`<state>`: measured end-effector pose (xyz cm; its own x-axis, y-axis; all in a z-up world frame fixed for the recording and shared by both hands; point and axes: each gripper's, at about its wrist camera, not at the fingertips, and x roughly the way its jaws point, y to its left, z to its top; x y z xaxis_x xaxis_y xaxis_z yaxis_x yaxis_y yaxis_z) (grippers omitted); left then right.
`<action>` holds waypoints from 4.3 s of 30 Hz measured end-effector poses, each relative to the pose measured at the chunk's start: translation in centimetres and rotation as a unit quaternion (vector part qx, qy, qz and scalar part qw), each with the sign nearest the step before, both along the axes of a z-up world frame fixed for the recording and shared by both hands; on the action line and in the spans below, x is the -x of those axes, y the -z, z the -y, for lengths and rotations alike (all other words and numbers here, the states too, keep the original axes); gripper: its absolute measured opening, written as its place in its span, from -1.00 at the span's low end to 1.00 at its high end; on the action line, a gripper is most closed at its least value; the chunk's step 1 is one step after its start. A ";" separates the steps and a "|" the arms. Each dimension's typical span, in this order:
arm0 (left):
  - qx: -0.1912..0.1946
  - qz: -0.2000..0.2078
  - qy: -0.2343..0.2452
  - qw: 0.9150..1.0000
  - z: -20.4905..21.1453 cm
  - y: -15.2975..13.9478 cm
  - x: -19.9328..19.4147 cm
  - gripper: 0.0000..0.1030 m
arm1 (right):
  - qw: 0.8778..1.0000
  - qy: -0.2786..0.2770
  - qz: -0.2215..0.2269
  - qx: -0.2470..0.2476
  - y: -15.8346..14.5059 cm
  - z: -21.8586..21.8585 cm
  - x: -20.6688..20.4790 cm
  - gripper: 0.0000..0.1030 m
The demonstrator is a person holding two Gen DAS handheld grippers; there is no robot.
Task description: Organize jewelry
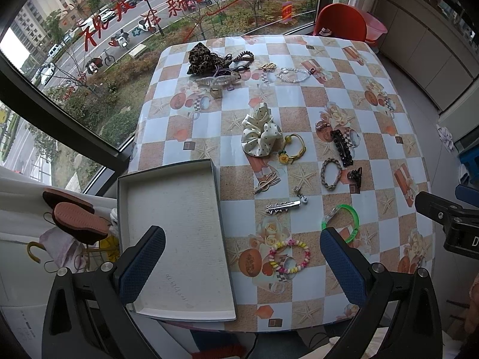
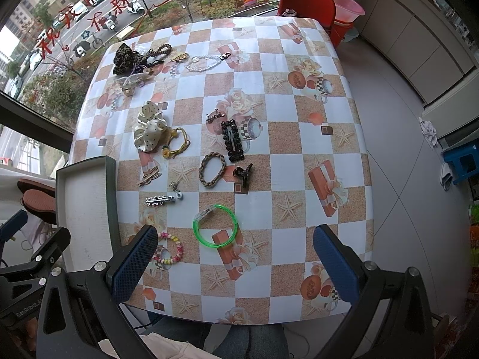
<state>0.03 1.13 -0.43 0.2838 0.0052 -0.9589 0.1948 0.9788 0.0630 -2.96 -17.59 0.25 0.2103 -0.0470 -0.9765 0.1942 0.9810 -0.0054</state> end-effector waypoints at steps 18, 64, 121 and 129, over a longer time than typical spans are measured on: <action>-0.002 0.000 0.000 1.000 -0.1 0.0 0.1 1.00 | 1.000 0.001 -0.001 0.000 0.1 0.1 0.0 1.00; 0.013 -0.029 0.038 0.999 1.2 9.2 -4.2 1.00 | 0.997 0.035 -0.062 -0.025 8.5 3.2 -1.8 1.00; 0.100 -0.010 0.023 0.995 -1.2 12.1 -5.1 -0.56 | 0.998 0.007 -0.003 -0.063 12.0 1.9 -5.0 -0.52; 0.099 0.020 -0.062 0.993 -9.2 9.7 -3.5 -0.56 | 0.993 -0.069 0.007 -0.091 10.1 -5.8 -5.8 -0.52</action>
<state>3.51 10.34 -10.15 0.3305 -0.1446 -0.9327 0.0738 0.9891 -0.1272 2.86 -11.78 -9.89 0.2164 0.1602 -0.9631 0.0565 0.9827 0.1761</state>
